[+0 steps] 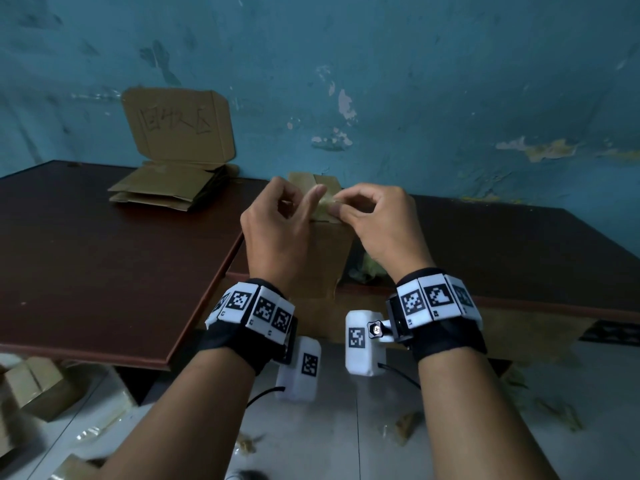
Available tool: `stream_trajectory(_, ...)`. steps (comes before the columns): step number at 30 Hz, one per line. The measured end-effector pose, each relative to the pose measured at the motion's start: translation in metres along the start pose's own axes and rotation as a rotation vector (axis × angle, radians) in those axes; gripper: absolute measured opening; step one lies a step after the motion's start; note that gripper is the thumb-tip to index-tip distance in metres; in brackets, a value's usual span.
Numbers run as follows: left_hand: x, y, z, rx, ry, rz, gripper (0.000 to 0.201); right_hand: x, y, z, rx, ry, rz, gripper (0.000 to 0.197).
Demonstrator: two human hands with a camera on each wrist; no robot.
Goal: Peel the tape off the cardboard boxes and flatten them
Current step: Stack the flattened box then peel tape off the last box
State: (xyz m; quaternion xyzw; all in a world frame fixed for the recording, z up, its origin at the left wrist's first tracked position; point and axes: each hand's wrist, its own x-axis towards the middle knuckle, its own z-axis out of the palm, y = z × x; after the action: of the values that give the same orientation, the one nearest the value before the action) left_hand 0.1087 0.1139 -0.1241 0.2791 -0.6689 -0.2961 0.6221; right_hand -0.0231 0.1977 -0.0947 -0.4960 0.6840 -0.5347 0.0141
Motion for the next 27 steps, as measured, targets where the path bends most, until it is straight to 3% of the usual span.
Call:
stream_trajectory(5, -0.002, 0.0, 0.001, -0.018, -0.052, -0.006, 0.041, -0.001, 0.003, -0.003, 0.0, 0.016, 0.019, 0.007)
stream_trajectory(9, -0.005, 0.0, 0.002, -0.019, -0.116, 0.042, 0.016, -0.001, 0.006, -0.003, -0.005, 0.05, 0.016, 0.007)
stream_trajectory(18, -0.004, -0.004, 0.002, 0.134, -0.182, 0.181, 0.037, -0.002, 0.005, -0.003, -0.017, 0.058, -0.015, 0.008)
stream_trajectory(27, -0.004, -0.006, 0.004, 0.178, -0.134, 0.214, 0.028, -0.002, -0.003, -0.001, 0.018, 0.021, -0.03, 0.02)
